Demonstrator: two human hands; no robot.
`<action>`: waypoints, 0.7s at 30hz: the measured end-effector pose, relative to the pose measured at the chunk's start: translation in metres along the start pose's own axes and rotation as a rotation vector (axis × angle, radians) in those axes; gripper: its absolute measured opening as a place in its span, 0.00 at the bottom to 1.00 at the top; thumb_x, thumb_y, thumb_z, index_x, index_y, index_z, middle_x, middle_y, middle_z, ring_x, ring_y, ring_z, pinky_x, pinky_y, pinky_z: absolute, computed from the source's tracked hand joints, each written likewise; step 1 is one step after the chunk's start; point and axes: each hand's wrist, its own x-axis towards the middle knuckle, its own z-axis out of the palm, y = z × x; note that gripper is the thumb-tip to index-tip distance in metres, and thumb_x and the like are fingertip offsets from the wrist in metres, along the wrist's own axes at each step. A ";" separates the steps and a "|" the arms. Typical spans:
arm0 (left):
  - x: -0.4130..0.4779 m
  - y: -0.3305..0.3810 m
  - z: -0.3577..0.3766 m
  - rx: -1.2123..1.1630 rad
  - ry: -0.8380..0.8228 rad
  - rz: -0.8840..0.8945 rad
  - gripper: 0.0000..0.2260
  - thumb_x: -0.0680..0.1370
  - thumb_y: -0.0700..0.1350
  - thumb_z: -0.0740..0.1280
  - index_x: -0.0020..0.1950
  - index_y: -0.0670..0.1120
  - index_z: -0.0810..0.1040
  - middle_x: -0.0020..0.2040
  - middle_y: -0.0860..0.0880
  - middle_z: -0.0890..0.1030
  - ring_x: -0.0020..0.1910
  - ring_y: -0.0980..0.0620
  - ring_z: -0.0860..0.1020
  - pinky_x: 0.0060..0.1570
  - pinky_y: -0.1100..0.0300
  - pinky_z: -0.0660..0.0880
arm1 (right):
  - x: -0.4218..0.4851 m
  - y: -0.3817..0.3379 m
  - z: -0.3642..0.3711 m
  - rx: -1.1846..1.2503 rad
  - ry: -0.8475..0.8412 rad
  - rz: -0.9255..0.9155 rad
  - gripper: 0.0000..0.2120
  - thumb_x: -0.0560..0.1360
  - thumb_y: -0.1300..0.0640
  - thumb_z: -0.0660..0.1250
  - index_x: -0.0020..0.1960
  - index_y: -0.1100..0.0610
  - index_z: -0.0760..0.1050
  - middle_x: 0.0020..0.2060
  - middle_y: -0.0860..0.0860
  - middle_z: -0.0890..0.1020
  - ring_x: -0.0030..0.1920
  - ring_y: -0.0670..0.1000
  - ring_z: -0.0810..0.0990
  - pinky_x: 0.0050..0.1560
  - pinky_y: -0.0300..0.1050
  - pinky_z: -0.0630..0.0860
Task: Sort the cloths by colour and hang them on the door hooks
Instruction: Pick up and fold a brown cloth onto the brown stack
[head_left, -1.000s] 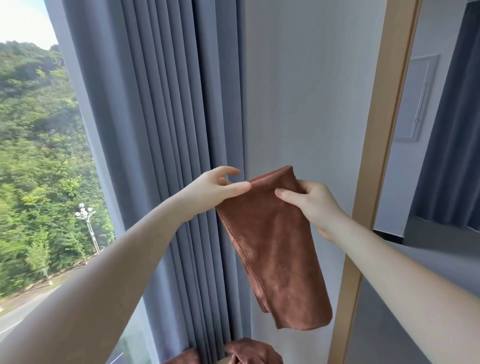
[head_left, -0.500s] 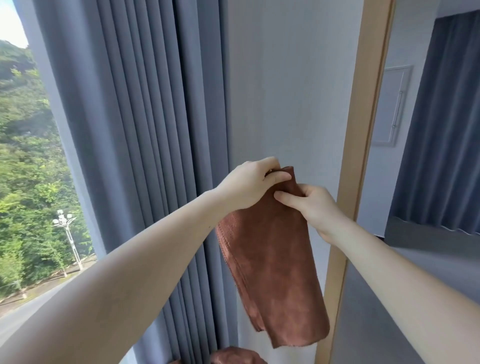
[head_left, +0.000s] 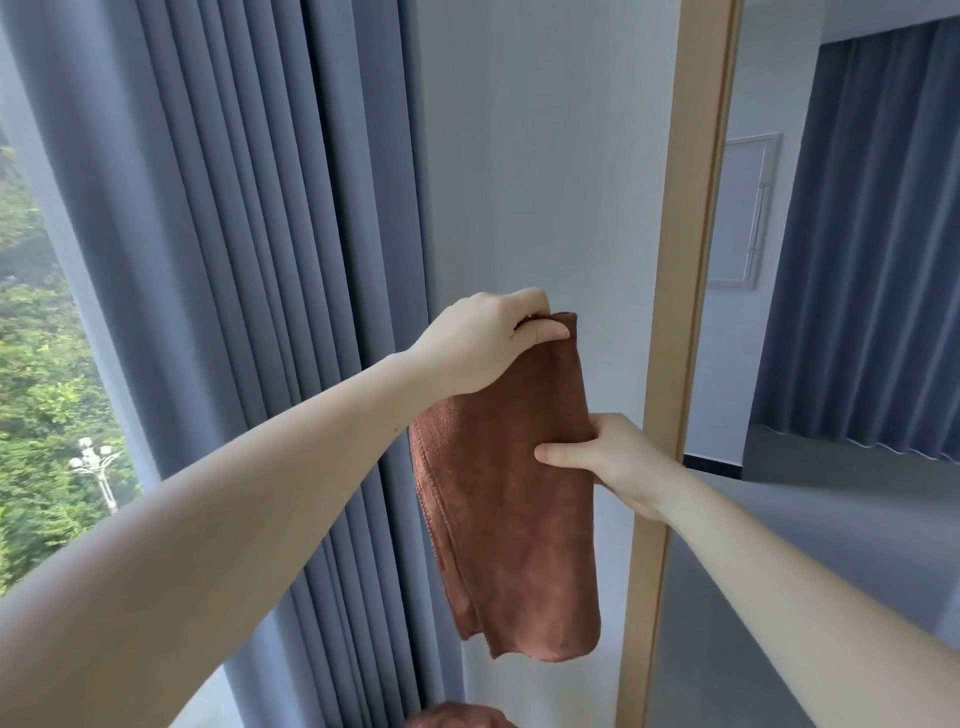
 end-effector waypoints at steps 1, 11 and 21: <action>0.001 -0.001 -0.002 0.001 0.005 0.007 0.15 0.82 0.60 0.63 0.52 0.49 0.76 0.39 0.50 0.79 0.40 0.49 0.76 0.42 0.53 0.72 | 0.000 0.002 0.001 -0.002 0.002 0.004 0.15 0.74 0.59 0.77 0.60 0.55 0.82 0.53 0.49 0.88 0.54 0.50 0.87 0.64 0.51 0.79; 0.008 -0.004 -0.027 0.048 0.044 0.017 0.16 0.82 0.61 0.62 0.52 0.49 0.76 0.36 0.54 0.75 0.41 0.48 0.75 0.42 0.54 0.70 | 0.000 0.024 0.010 -0.030 -0.048 0.055 0.17 0.72 0.58 0.79 0.59 0.53 0.83 0.53 0.47 0.88 0.55 0.47 0.86 0.64 0.48 0.79; -0.002 -0.011 -0.041 0.024 0.082 -0.028 0.15 0.82 0.61 0.63 0.50 0.50 0.76 0.34 0.52 0.74 0.34 0.52 0.73 0.38 0.55 0.70 | -0.008 0.061 0.014 -0.087 -0.131 0.155 0.17 0.72 0.56 0.79 0.59 0.51 0.82 0.53 0.45 0.87 0.54 0.45 0.86 0.58 0.40 0.79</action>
